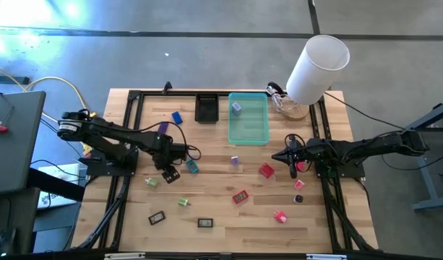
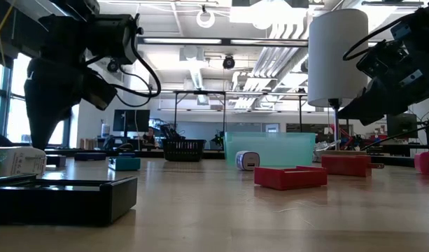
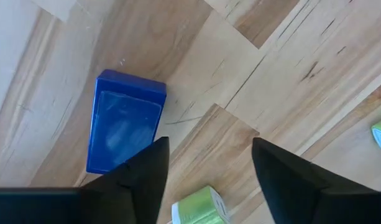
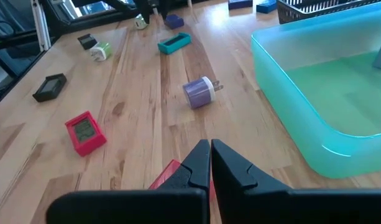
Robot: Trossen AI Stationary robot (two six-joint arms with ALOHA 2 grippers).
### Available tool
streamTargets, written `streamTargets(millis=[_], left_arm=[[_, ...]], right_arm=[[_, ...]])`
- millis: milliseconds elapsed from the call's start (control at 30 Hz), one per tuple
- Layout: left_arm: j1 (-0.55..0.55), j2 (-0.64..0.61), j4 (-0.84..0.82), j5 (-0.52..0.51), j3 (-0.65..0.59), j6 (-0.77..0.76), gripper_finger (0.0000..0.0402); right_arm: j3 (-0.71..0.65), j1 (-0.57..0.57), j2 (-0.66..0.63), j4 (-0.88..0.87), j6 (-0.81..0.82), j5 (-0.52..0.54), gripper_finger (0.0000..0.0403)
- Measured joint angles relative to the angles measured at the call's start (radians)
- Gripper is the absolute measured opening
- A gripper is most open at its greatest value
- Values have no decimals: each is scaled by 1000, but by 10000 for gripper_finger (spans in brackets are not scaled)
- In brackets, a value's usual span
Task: Pick & Place Office items
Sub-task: Put the bottom violet digital timer into the black bin
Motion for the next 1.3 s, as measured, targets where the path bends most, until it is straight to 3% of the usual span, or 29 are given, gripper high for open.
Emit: streamTargets(millis=[167,367,500,633,933,1300], left_arm=[[14,0,0,4,0,25,258],[56,0,-27,15,1,109,260],[72,0,-59,-38,1,158,260],[90,0,-61,-89,1,183,260],[131,0,-60,-88,1,193,260],[69,0,-58,-157,1,194,260]], right_arm=[[0,0,0,-1,0,-1,2],[0,0,0,-15,0,-1,2],[0,0,0,-18,0,-1,2],[0,0,0,-18,-4,-1,2],[0,0,0,-18,-7,-1,2],[0,0,0,-27,-7,-1,2]])
